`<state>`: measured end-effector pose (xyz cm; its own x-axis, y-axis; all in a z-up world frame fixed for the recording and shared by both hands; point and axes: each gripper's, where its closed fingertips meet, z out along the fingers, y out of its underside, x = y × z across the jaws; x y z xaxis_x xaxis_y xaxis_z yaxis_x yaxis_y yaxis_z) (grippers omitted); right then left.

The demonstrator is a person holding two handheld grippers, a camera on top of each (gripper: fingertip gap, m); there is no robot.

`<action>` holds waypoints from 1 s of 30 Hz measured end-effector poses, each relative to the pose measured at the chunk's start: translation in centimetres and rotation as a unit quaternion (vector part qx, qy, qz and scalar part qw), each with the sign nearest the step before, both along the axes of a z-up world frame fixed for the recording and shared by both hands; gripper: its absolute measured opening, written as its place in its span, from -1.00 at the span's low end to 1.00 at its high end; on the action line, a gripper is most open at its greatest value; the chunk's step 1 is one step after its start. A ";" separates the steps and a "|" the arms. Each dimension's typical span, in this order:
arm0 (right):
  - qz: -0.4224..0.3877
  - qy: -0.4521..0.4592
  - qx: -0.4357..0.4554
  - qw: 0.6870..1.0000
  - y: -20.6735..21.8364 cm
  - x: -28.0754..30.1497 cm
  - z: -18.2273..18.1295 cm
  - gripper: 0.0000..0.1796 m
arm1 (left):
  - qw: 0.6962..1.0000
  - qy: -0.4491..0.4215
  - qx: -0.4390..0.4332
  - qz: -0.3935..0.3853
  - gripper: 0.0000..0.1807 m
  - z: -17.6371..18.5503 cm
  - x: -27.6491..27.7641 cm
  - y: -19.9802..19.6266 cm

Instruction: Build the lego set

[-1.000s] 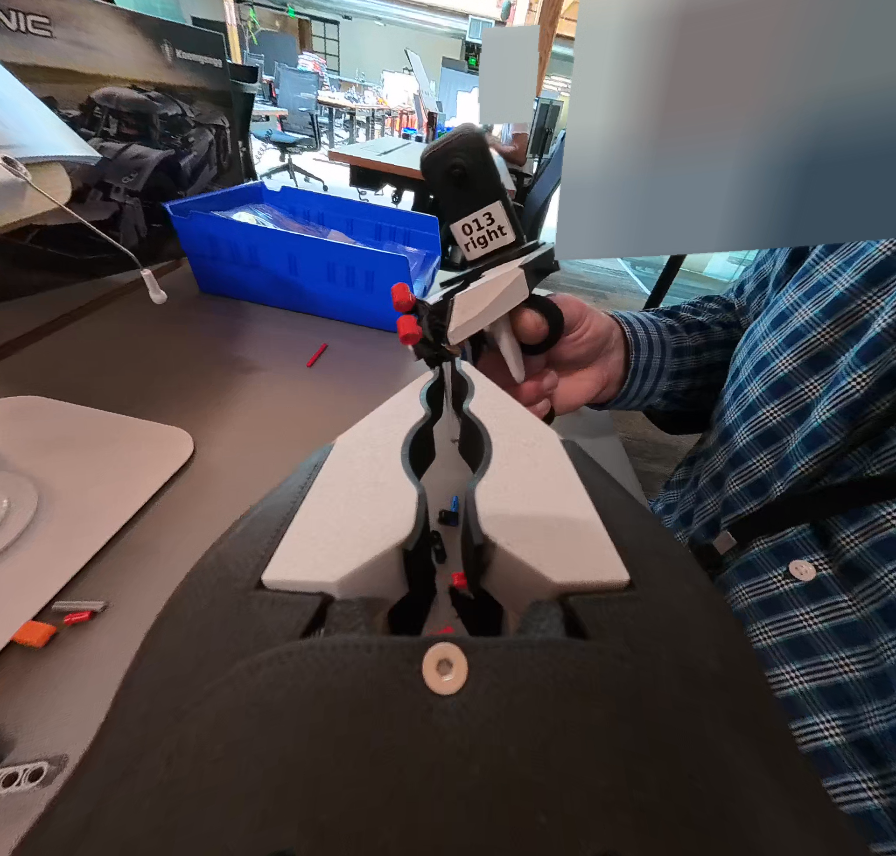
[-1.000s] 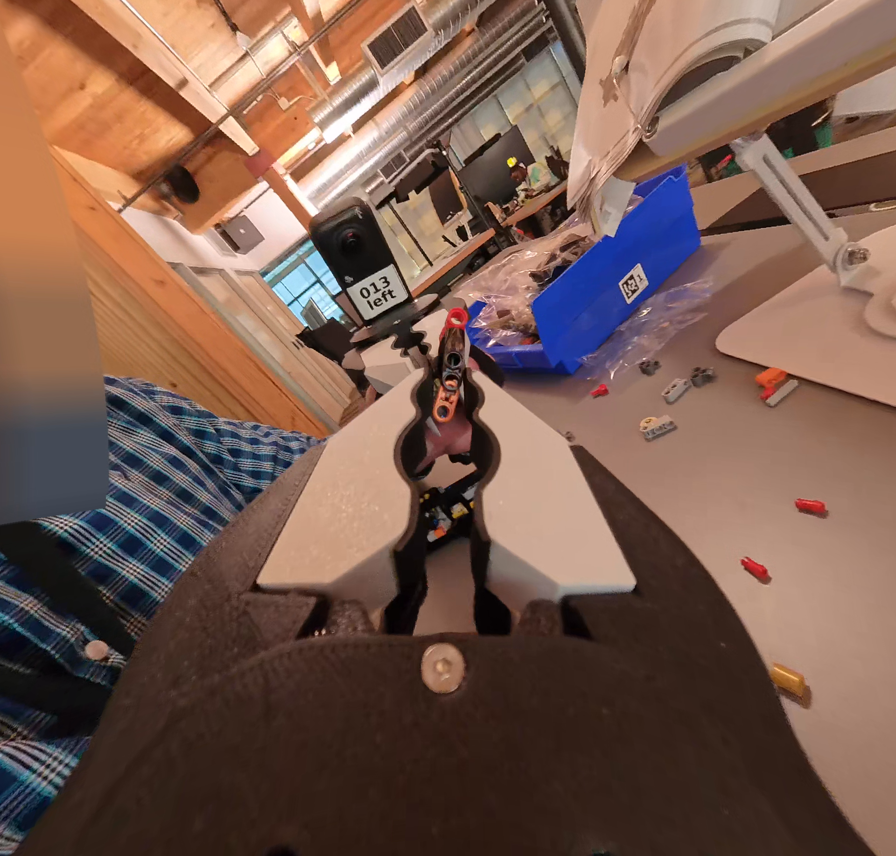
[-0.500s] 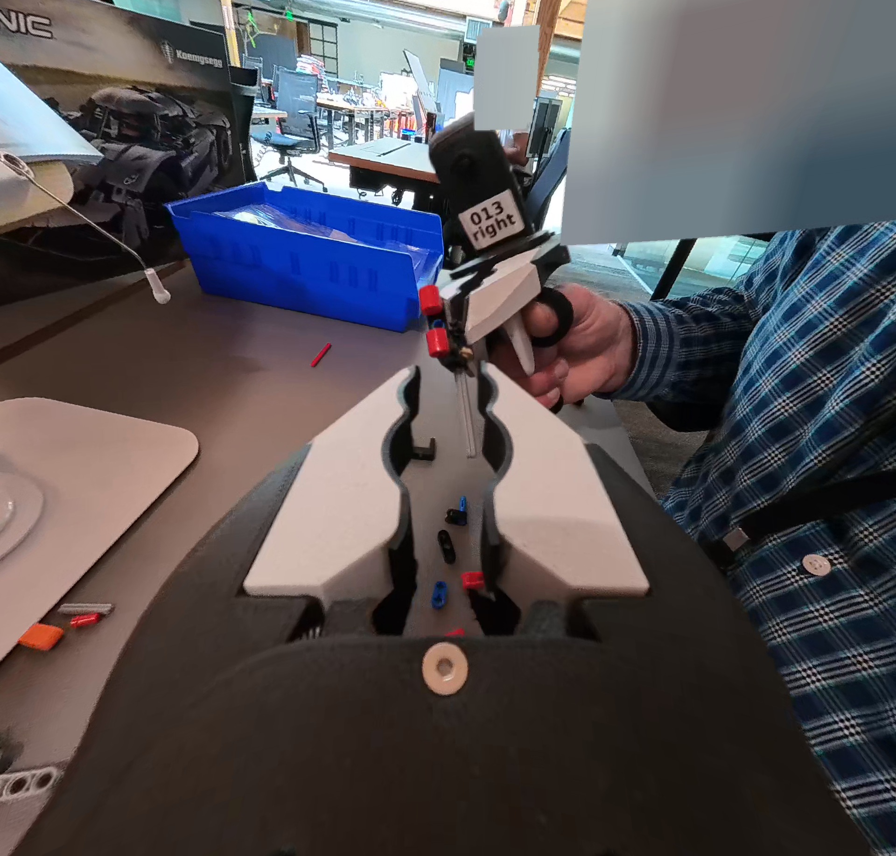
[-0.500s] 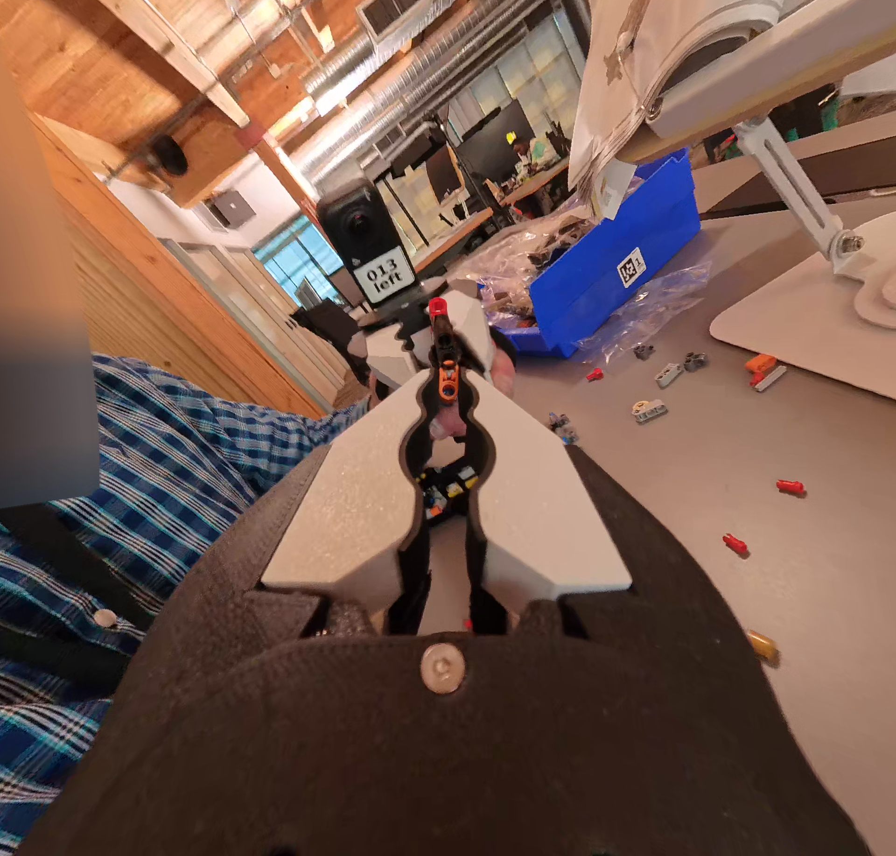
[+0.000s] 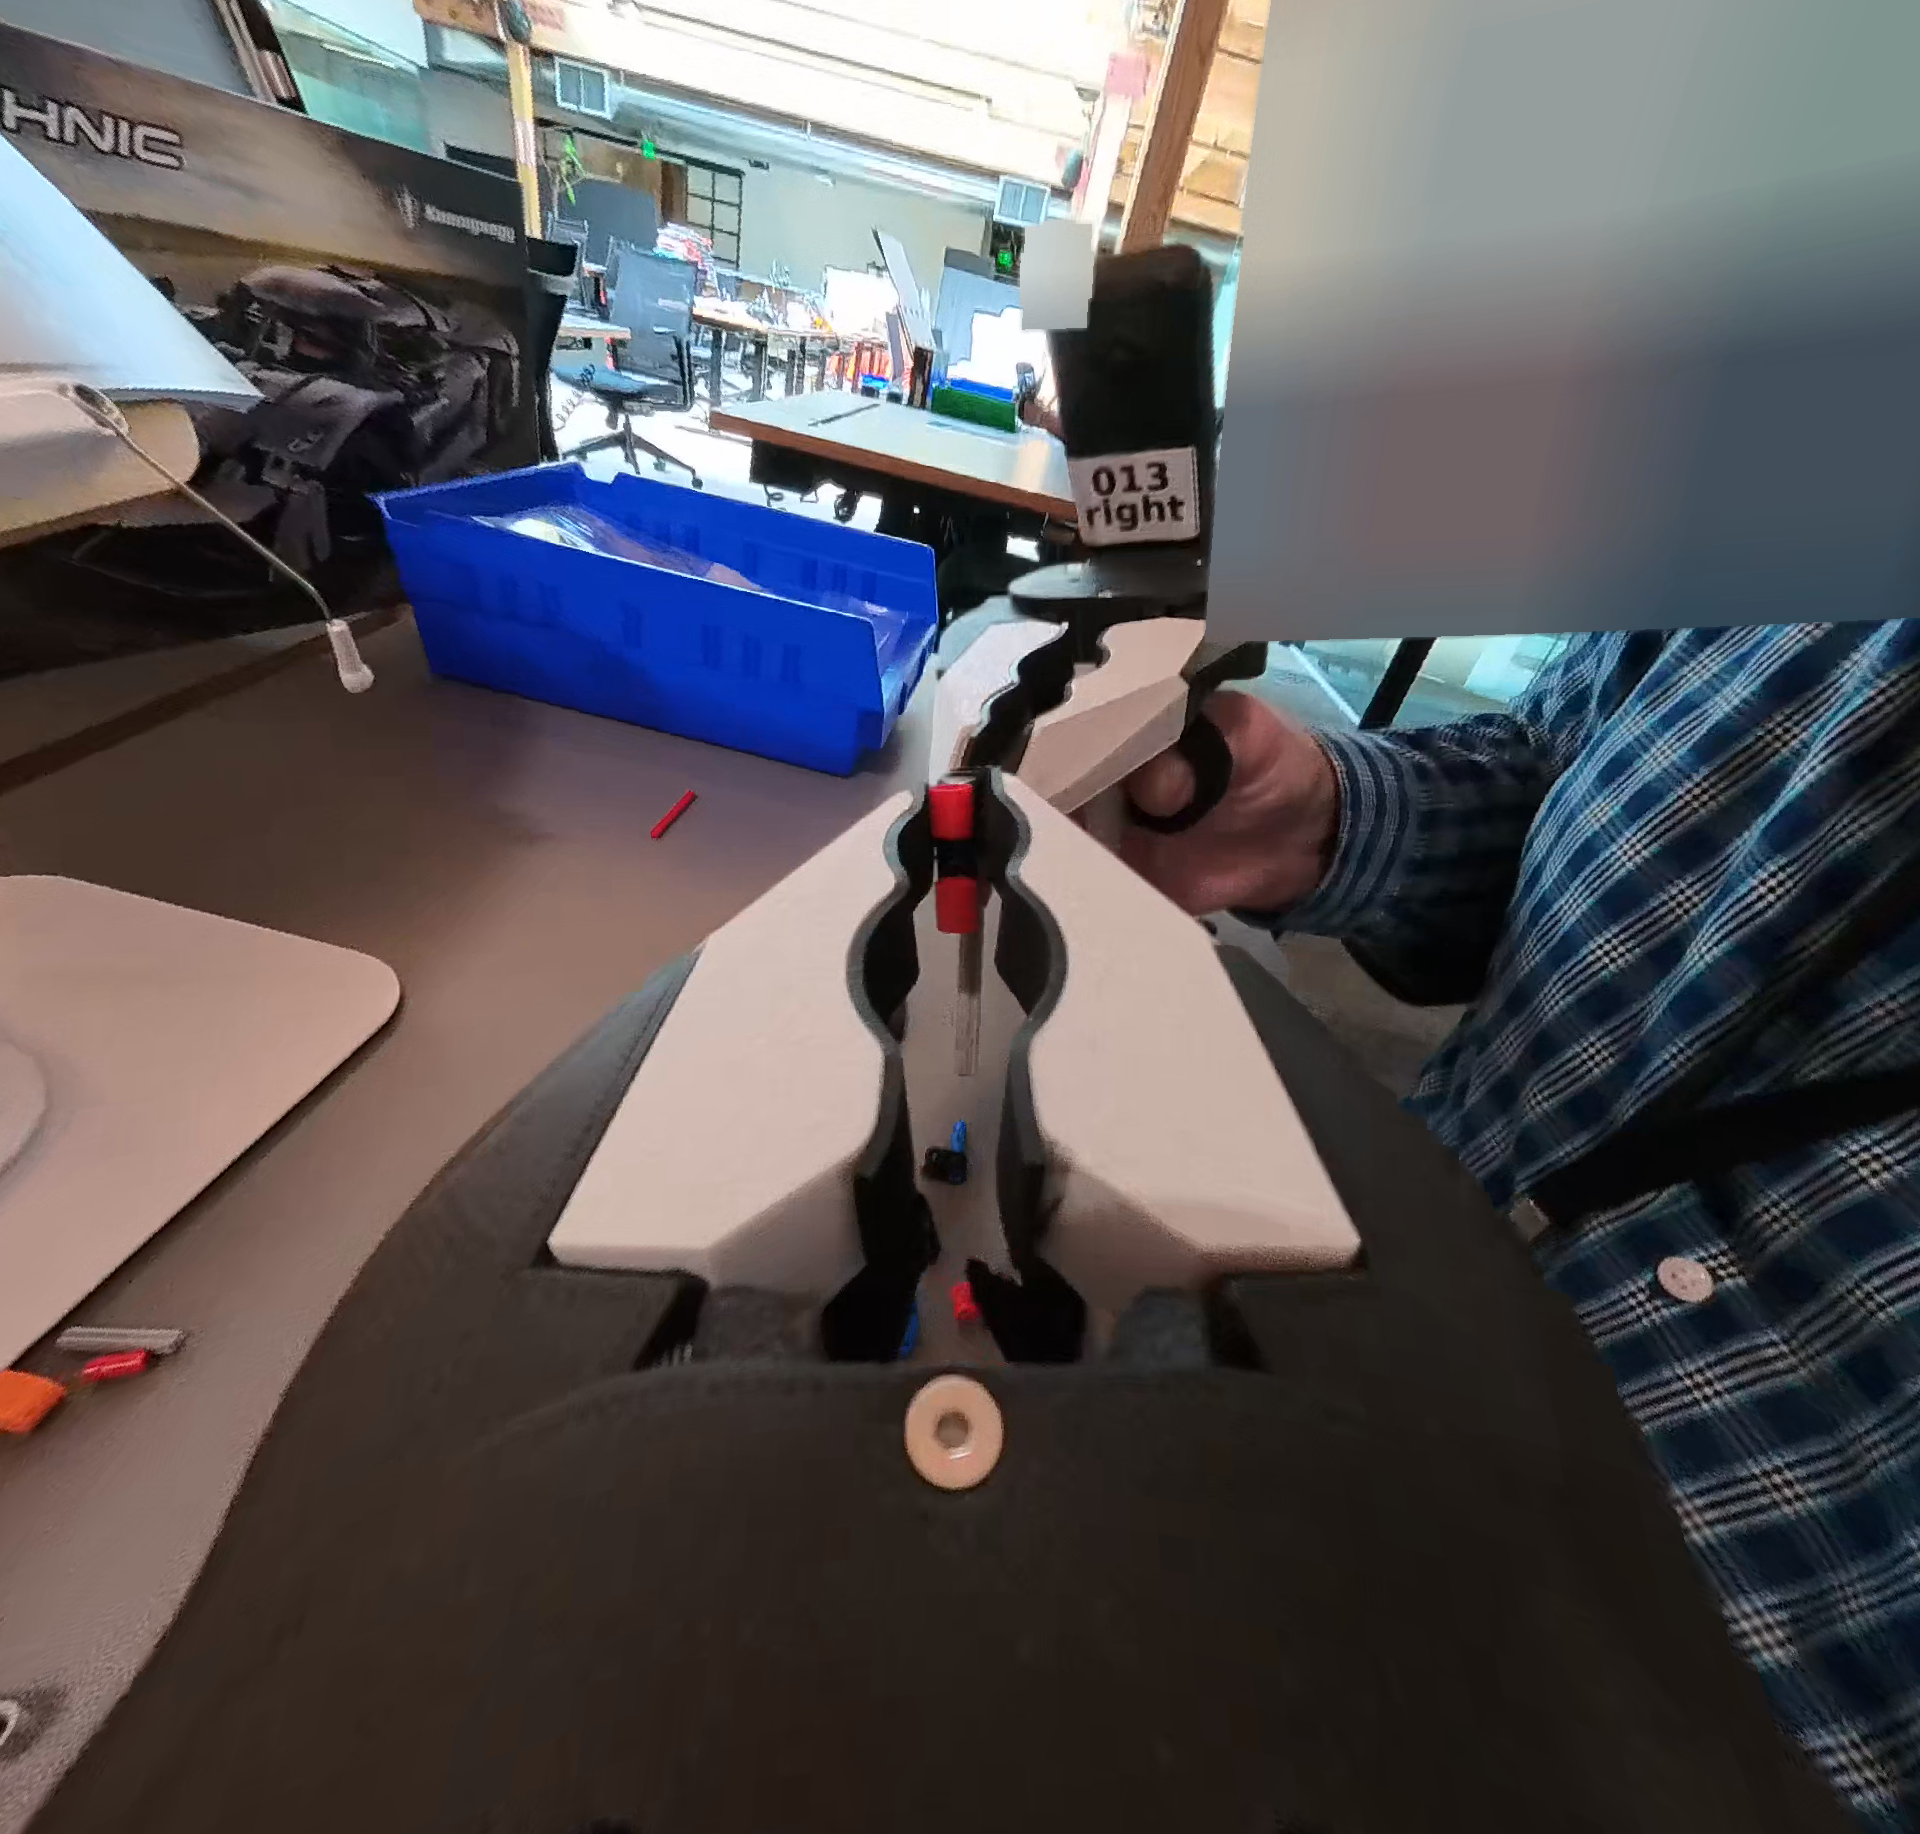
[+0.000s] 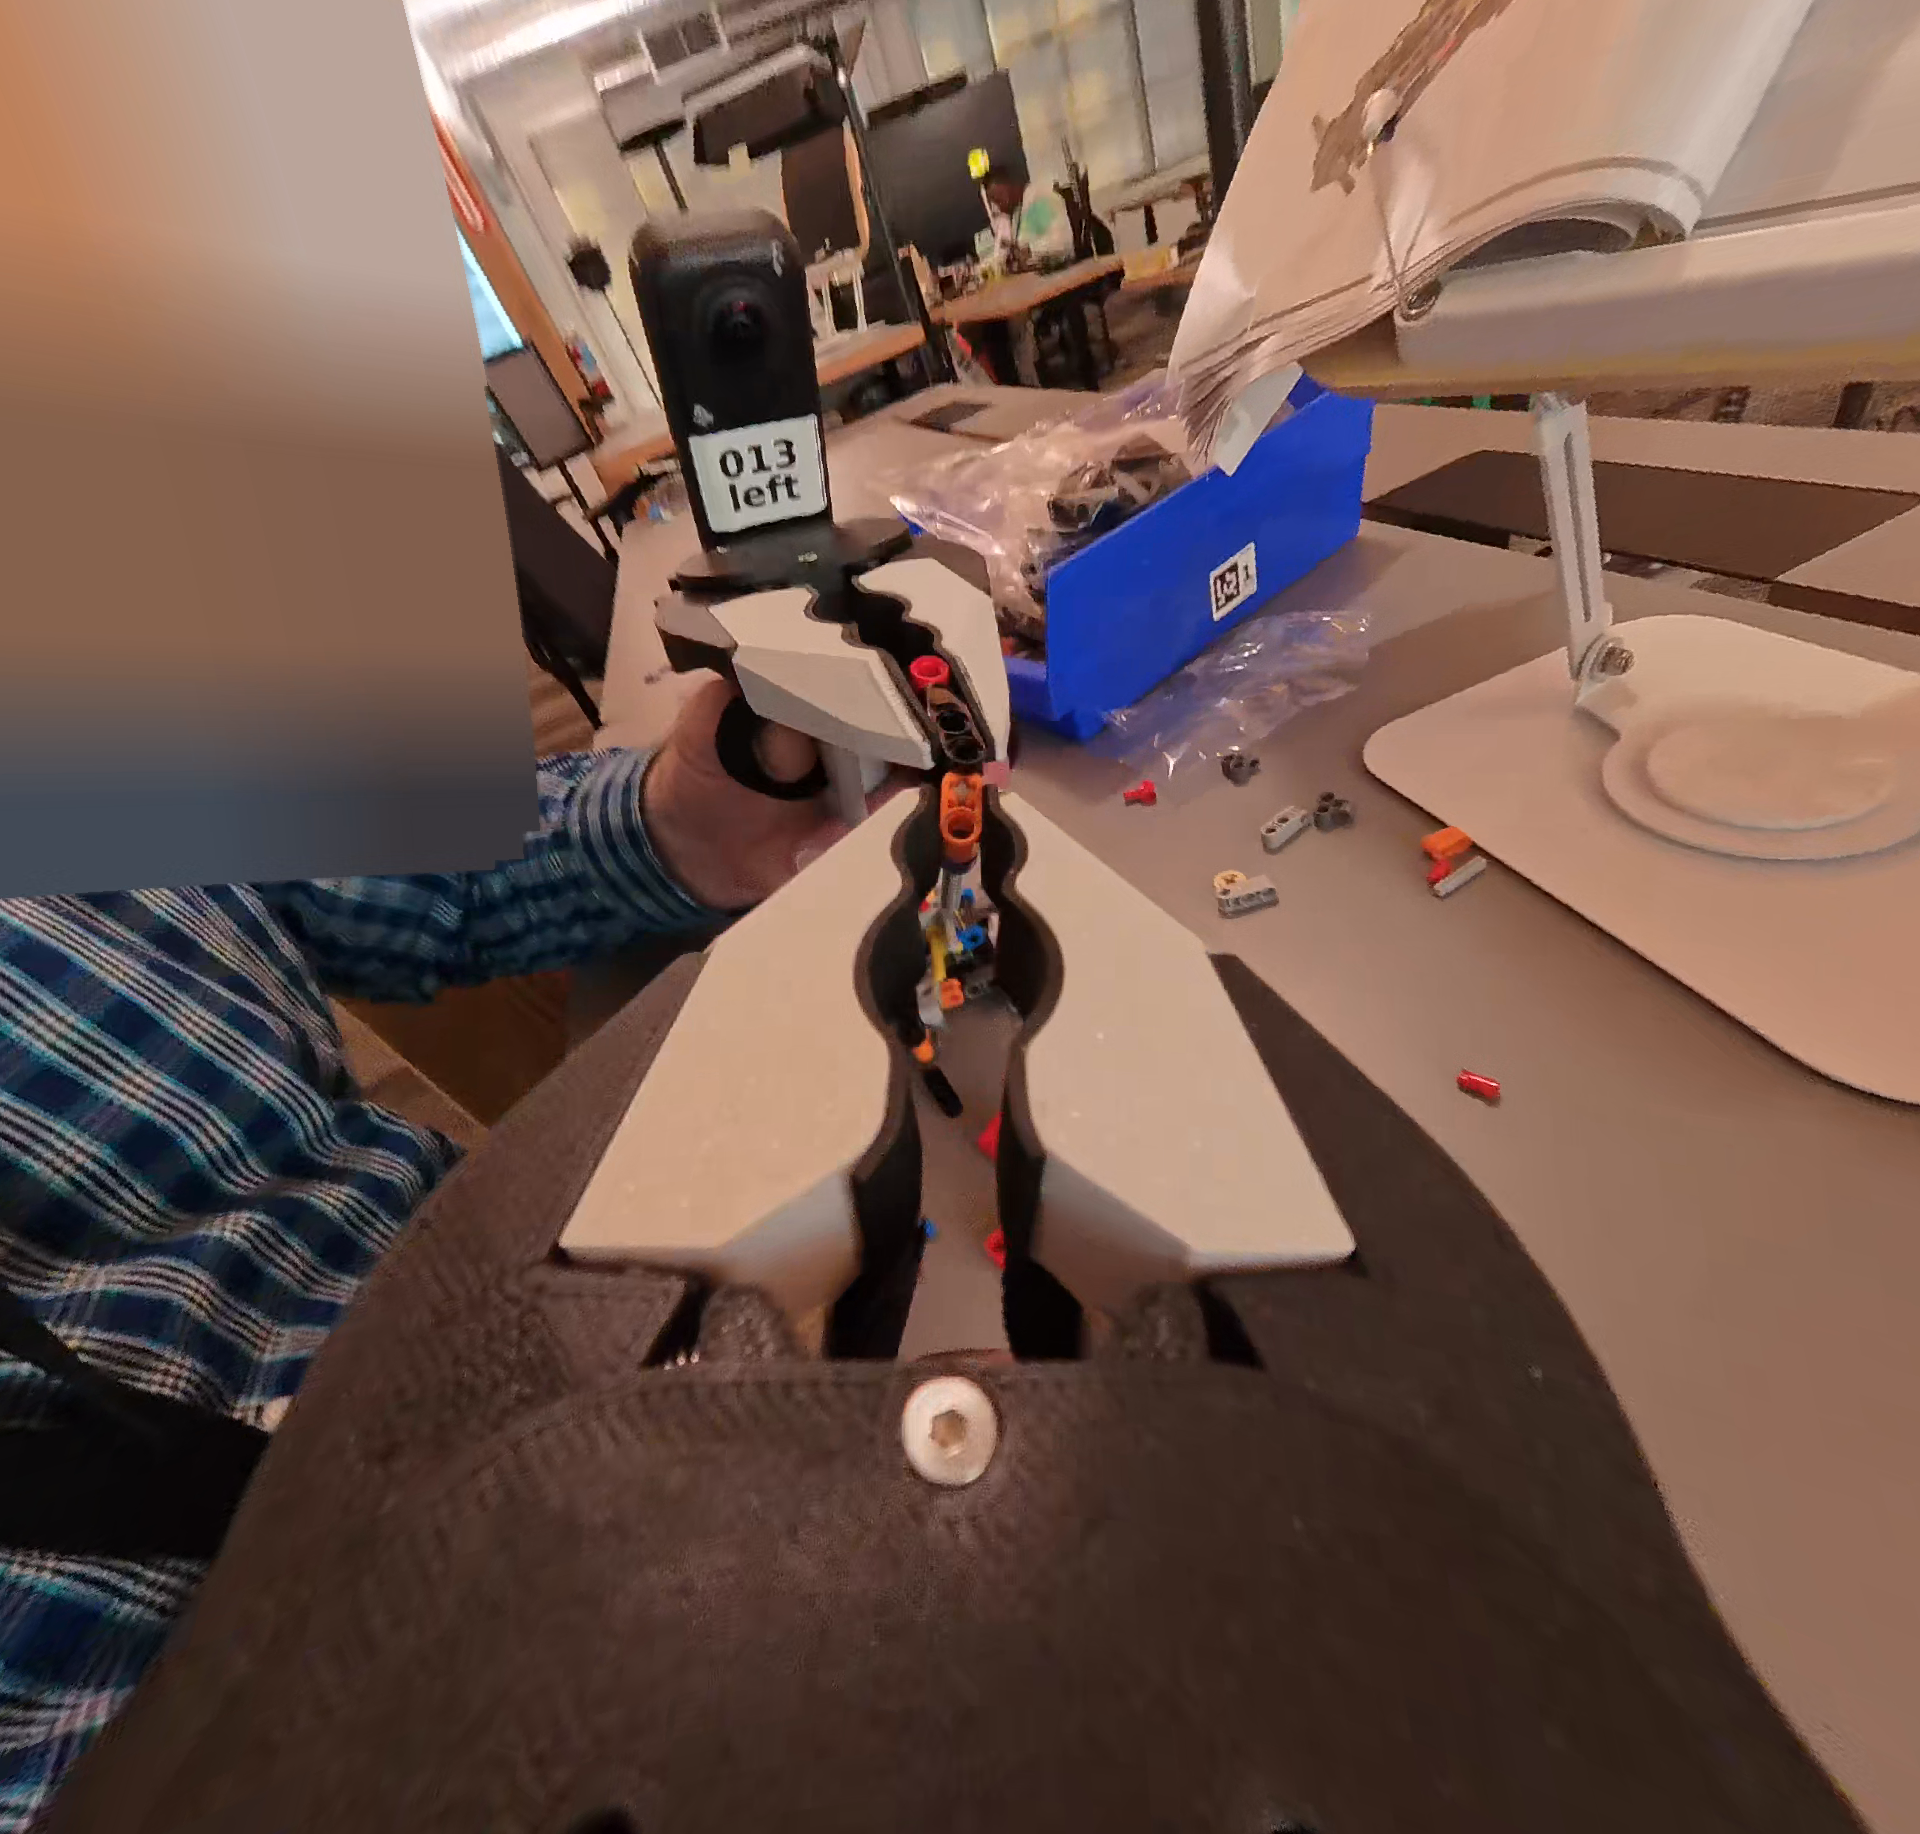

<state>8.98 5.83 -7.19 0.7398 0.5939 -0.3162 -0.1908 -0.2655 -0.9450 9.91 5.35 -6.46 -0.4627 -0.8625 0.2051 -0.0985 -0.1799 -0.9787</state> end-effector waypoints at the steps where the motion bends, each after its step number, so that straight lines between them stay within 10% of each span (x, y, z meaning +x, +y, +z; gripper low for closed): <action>1: -0.002 0.013 0.002 1.000 0.0 0.0 0.1 -0.96 | 1.000 -0.002 -0.005 0.000 -0.93 0.1 0.0 0.1; 9: -0.018 0.076 0.001 0.997 0.1 0.4 0.5 -0.96 | 1.000 -0.004 -0.018 0.004 -0.93 0.2 0.2 0.2; 30: -0.104 -0.153 0.048 0.982 1.2 0.6 0.7 -0.95 | 0.997 0.016 -0.042 0.056 -0.93 0.1 0.6 1.5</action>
